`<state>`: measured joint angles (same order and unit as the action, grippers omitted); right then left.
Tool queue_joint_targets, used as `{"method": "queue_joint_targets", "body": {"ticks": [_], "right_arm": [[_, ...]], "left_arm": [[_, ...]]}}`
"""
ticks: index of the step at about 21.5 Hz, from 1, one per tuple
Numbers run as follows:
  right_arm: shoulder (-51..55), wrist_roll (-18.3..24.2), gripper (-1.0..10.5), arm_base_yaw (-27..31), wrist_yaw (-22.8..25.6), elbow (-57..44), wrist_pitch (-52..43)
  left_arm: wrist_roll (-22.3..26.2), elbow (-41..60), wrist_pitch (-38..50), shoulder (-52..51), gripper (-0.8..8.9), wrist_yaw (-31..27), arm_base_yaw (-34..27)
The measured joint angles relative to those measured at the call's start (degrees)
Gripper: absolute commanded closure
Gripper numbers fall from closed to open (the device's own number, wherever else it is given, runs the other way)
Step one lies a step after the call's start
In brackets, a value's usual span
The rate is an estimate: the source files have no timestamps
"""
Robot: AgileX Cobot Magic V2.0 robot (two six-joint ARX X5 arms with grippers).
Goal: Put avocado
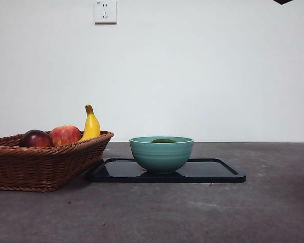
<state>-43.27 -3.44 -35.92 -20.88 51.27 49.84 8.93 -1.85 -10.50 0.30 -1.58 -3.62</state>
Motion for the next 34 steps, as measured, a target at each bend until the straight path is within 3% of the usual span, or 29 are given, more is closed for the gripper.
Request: {"method": "queue_joint_targets", "body": {"ticks": [15, 17, 19, 24, 27, 34], "right_arm": [[0.11, 0.09, 9.4, 0.26, 0.24, -0.02, 0.00], [1.99, 3.02, 9.4, 3.58, 3.04, -0.33, -1.64], [6.93, 5.90, 9.4, 11.08, 2.97, -3.06, -9.57], [21.73, 6.25, 9.4, 30.64, 3.50, -21.14, -31.93], [29.94, 6.25, 9.4, 34.93, 6.67, -34.34, -42.93], [40.37, 6.25, 9.4, 37.53, 13.29, -46.36, -46.27]], "left_arm": [[-0.70, 0.00, 0.02, 0.00, 8.07, 0.00, 0.00], [-0.70, 0.00, 0.02, 0.00, 8.07, 0.00, 0.00], [-0.70, 0.00, 0.02, 0.00, 8.07, 0.00, 0.00], [-0.70, 0.00, 0.02, 0.00, 8.07, 0.00, 0.00], [-0.70, 0.00, 0.02, 0.00, 8.07, 0.00, 0.00], [-0.70, 0.00, 0.02, 0.00, 8.07, 0.00, 0.00]]}}
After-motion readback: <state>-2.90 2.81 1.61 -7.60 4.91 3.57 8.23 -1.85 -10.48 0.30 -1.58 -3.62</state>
